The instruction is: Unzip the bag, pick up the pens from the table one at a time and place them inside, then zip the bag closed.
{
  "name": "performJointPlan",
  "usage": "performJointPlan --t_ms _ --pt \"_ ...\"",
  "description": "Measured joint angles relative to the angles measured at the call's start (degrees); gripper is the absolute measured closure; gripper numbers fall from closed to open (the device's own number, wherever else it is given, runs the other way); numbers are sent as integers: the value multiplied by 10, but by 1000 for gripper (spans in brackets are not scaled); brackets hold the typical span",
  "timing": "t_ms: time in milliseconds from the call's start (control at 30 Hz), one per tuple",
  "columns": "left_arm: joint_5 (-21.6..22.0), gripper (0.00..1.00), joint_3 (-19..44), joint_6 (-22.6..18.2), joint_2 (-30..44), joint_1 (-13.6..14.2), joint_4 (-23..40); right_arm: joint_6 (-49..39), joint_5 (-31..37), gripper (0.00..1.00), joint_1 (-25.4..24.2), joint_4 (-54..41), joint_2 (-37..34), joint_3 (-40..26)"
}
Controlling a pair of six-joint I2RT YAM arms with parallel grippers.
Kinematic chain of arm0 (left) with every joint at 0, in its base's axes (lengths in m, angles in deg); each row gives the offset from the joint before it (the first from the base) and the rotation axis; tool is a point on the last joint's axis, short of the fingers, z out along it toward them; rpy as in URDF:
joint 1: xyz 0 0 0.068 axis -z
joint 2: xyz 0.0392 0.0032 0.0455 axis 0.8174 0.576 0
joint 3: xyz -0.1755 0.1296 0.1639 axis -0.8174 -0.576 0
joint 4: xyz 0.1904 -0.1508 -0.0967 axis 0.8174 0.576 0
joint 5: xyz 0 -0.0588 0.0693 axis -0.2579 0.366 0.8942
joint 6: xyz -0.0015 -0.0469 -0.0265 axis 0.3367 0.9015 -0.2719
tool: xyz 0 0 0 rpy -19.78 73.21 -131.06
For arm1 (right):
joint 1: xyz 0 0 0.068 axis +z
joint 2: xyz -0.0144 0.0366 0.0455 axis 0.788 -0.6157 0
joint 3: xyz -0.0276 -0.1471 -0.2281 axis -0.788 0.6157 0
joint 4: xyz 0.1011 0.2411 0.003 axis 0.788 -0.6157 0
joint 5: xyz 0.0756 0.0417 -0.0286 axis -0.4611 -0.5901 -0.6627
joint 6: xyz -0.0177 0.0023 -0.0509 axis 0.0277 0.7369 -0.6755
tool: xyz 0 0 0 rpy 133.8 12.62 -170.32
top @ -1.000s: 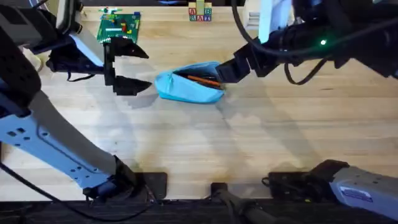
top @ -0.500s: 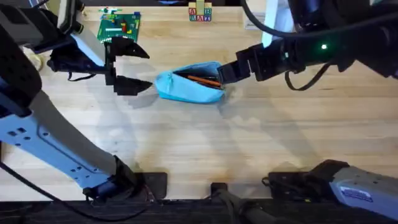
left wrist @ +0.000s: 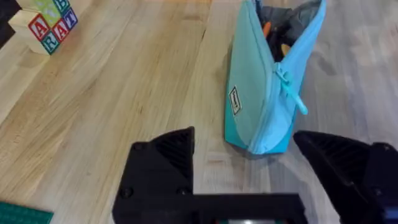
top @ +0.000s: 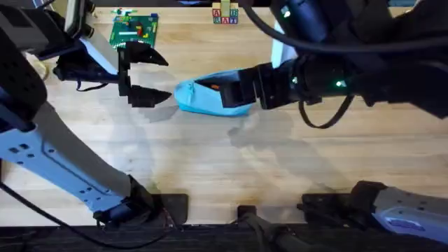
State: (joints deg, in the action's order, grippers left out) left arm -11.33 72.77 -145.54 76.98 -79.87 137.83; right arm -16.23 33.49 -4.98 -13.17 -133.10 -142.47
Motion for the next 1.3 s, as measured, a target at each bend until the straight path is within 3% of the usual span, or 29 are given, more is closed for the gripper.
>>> performJointPlan --t_ms 300,700,1000,1300 --pt "0 7 0 0 0 0 0 84 16 3 43 1 0 0" --pt "0 7 0 0 0 0 0 170 20 4 48 13 -3 -1" --pt "-2 8 0 0 0 0 0 192 20 4 87 78 -55 -1" --pt "-4 7 0 0 0 0 0 210 20 4 106 83 -96 -35"
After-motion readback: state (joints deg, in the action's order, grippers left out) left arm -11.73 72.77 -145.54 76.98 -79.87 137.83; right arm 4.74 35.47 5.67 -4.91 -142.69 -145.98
